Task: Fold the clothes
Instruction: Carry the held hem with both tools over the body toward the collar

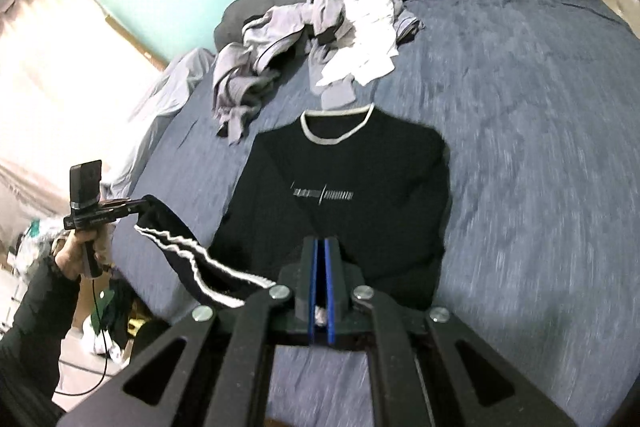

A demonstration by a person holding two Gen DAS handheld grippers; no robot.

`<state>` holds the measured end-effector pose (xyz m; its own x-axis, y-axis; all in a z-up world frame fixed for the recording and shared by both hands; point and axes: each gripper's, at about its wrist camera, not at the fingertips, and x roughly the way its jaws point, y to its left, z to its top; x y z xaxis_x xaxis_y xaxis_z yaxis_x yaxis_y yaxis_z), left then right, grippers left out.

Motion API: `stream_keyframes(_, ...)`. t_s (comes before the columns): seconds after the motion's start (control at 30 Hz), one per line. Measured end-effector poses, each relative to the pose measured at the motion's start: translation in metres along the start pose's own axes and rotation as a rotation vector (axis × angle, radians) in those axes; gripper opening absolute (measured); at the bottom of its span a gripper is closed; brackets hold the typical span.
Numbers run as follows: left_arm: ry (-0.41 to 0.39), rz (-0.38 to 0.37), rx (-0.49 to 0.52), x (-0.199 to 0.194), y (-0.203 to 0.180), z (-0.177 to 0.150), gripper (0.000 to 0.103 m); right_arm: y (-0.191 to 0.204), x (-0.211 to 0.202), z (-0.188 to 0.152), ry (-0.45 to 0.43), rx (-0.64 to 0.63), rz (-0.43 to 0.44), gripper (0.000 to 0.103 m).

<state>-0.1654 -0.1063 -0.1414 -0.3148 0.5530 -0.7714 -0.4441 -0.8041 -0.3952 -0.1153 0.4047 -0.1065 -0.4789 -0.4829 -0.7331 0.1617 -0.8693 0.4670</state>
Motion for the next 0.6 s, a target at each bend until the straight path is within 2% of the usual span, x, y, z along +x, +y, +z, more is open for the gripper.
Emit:
stream_keyframes(0.27,-0.023,0.0,-0.092,0.046,0.063,0.076,0.006,-0.042,0.052,0.072,0.011,0.052,-0.035,0.003)
stream_keyframes(0.47,-0.029,0.0,-0.147,0.094,0.103,0.113,0.006,-0.081,0.099,0.114,0.0,0.1,-0.066,0.003)
stream_keyframes(0.6,-0.025,0.017,-0.19,0.127,0.128,0.126,0.006,-0.106,0.132,0.128,0.004,0.131,-0.09,0.003)
